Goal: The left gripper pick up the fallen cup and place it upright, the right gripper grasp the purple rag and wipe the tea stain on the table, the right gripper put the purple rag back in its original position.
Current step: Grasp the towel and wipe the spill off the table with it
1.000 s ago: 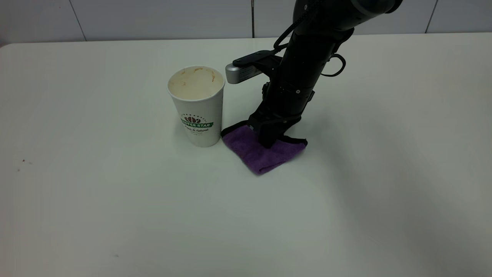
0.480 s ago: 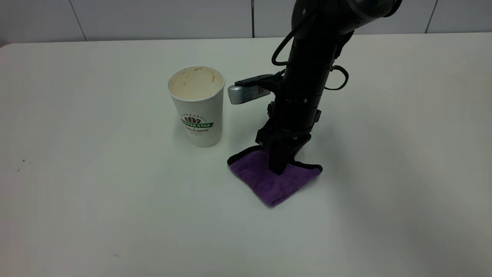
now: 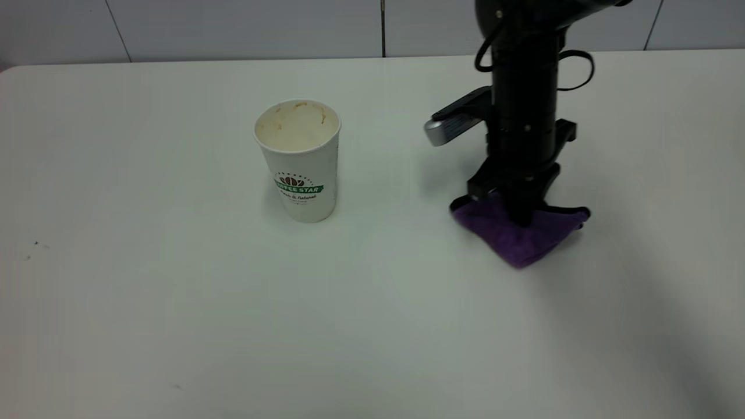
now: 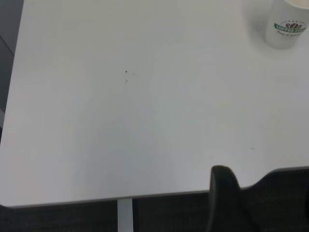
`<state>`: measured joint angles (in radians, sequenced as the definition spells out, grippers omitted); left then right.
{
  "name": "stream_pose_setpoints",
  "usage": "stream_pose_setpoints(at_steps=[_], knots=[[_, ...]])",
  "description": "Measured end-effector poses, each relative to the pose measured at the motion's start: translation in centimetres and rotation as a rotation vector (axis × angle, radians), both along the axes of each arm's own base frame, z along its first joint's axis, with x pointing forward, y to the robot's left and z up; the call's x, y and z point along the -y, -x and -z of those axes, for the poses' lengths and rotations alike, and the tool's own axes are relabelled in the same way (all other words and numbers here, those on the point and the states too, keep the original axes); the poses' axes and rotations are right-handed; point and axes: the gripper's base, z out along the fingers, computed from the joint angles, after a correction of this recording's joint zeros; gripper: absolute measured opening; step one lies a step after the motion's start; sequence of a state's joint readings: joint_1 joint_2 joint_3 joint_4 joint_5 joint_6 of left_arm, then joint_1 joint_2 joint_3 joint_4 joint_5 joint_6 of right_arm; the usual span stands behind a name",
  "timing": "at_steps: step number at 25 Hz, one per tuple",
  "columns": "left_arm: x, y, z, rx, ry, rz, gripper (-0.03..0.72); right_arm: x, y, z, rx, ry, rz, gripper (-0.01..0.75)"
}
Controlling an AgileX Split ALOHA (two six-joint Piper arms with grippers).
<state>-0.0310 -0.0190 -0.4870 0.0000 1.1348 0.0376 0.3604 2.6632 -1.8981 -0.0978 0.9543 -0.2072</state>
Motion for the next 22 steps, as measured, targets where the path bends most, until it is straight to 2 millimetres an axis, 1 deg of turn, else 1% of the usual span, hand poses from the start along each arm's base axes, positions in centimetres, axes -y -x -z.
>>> stream_pose_setpoints(at_steps=[3, 5, 6, 9, 12, 15, 16, 18, 22], knots=[[0.0, 0.0, 0.0, 0.000, 0.000, 0.000, 0.427, 3.8, -1.2, 0.0, 0.005, -0.004, 0.091, 0.054], [0.0, 0.0, 0.0, 0.000, 0.000, 0.000, 0.427, 5.9, -1.8, 0.0, 0.006, -0.008, 0.140, 0.056], [0.0, 0.0, 0.0, 0.000, 0.000, 0.000, 0.427, 7.2, -2.1, 0.0, 0.007, -0.011, 0.172, 0.056], [0.0, 0.0, 0.0, 0.000, 0.000, -0.001, 0.427, 9.7, -2.5, -0.1, 0.001, -0.046, 0.262, 0.057], [0.0, 0.0, 0.0, 0.000, 0.000, -0.001, 0.427, 10.6, -2.6, -0.1, -0.013, -0.113, 0.329, 0.063], [0.0, 0.0, 0.0, 0.000, 0.000, -0.001, 0.427, 10.7, -2.7, -0.1, -0.021, -0.167, 0.303, 0.086], [0.0, 0.0, 0.0, 0.000, 0.000, -0.001, 0.427, 10.7, -2.7, -0.1, -0.023, -0.178, 0.293, 0.104], [0.0, 0.0, 0.0, 0.000, -0.002, 0.001, 0.427, 10.8, -2.7, -0.2, -0.026, -0.197, 0.270, 0.157], [0.0, 0.0, 0.0, 0.000, -0.002, 0.001, 0.427, 10.6, -2.7, -0.8, -0.032, -0.219, 0.248, 0.334]])
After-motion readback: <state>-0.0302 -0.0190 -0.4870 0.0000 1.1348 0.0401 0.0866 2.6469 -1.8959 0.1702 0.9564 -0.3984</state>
